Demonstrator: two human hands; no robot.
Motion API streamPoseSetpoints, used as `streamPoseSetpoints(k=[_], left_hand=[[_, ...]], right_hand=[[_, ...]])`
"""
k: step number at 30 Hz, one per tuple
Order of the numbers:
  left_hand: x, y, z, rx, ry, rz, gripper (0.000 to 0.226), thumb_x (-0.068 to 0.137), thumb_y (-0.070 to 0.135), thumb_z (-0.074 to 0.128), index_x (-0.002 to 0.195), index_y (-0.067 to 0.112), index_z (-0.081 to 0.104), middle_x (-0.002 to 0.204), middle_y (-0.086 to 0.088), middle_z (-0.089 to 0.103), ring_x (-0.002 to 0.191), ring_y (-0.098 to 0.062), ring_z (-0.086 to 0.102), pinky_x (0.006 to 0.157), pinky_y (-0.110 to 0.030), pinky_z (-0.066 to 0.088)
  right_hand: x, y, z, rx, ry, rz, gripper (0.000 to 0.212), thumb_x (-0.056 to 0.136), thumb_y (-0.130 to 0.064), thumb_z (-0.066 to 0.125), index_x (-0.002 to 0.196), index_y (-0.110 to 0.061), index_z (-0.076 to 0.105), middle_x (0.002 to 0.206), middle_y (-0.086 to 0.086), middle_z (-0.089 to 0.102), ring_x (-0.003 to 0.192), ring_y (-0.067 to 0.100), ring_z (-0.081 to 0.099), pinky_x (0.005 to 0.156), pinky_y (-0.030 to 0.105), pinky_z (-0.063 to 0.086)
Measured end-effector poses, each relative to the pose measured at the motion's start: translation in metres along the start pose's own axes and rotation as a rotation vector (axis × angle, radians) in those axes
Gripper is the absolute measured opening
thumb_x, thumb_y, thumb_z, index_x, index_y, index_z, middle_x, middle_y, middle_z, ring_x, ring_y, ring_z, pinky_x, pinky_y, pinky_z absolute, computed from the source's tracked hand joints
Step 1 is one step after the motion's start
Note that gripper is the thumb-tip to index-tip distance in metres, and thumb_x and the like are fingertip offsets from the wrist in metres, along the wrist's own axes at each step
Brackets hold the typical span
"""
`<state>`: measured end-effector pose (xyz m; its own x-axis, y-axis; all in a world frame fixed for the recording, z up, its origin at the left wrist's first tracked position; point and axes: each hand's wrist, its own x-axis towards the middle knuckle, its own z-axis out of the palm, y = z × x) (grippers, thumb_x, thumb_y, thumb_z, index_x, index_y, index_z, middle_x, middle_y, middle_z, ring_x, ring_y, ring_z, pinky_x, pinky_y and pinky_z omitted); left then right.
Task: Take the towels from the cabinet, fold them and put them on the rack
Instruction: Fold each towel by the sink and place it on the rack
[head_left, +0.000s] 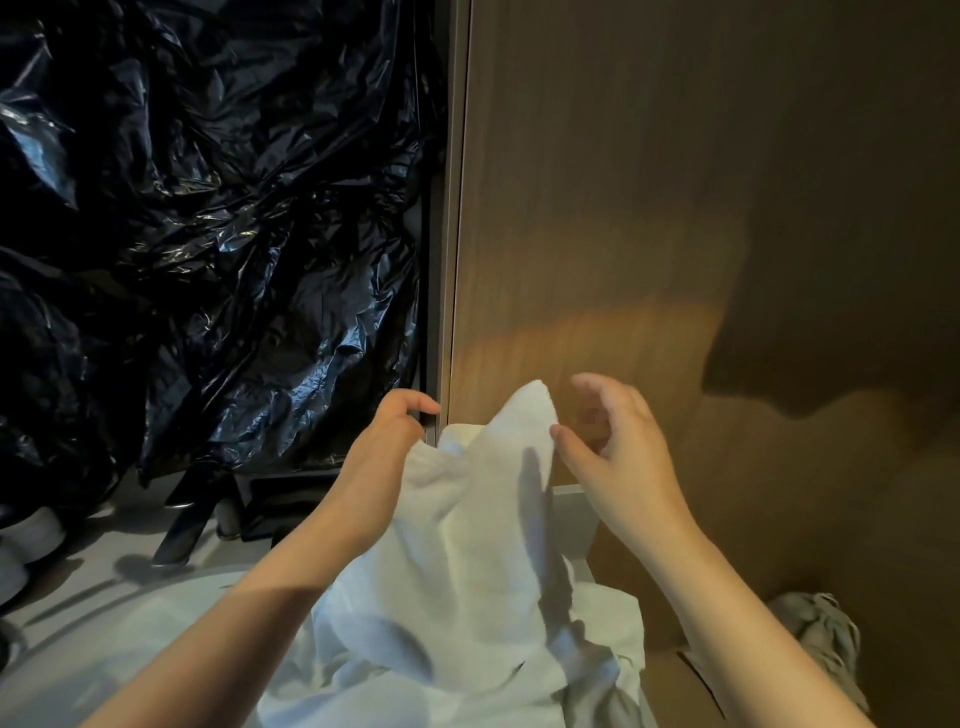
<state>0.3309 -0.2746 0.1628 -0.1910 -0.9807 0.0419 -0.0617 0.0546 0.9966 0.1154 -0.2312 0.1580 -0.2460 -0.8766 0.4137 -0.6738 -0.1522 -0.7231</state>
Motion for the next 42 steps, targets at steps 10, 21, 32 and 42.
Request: streamPoseSetpoints(k=[10, 21, 32, 42], left_hand=[[-0.025, 0.026, 0.002, -0.043, -0.092, 0.348, 0.027, 0.085, 0.002, 0.068, 0.108, 0.013, 0.06, 0.089, -0.011, 0.062, 0.078, -0.015, 0.062, 0.072, -0.02, 0.054], [-0.038, 0.011, -0.012, 0.145, -0.133, 0.15, 0.017, 0.081, 0.032, 0.07, 0.089, 0.018, 0.074, 0.08, -0.004, 0.076, 0.07, -0.017, 0.072, 0.063, -0.021, 0.054], [-0.048, 0.008, 0.009, 0.135, 0.059, 0.43, 0.015, 0.086, 0.019, 0.07, 0.089, 0.033, 0.07, 0.079, 0.002, 0.071, 0.072, -0.013, 0.065, 0.065, -0.016, 0.052], [-0.051, -0.003, 0.01, 0.129, 0.042, 0.37, 0.019, 0.079, 0.026, 0.077, 0.089, 0.032, 0.062, 0.085, 0.006, 0.07, 0.08, -0.013, 0.067, 0.073, -0.026, 0.056]], right_hand=[[-0.006, -0.021, 0.015, 0.307, -0.377, -0.171, 0.005, 0.093, -0.028, 0.065, 0.097, -0.03, 0.069, 0.106, -0.019, 0.069, 0.117, -0.002, 0.056, 0.103, 0.038, 0.045], [-0.011, -0.032, -0.007, 0.33, -0.189, -0.206, 0.011, 0.096, -0.025, 0.06, 0.086, -0.03, 0.062, 0.085, -0.007, 0.062, 0.084, 0.017, 0.061, 0.072, 0.037, 0.054], [-0.002, -0.066, -0.018, 0.183, -0.314, -0.258, 0.025, 0.09, -0.054, 0.058, 0.087, -0.034, 0.073, 0.082, -0.011, 0.07, 0.084, 0.016, 0.066, 0.075, 0.034, 0.057], [0.002, -0.07, -0.02, 0.202, -0.152, -0.276, 0.011, 0.095, -0.031, 0.06, 0.086, -0.032, 0.067, 0.082, -0.014, 0.064, 0.083, 0.012, 0.061, 0.065, 0.016, 0.049]])
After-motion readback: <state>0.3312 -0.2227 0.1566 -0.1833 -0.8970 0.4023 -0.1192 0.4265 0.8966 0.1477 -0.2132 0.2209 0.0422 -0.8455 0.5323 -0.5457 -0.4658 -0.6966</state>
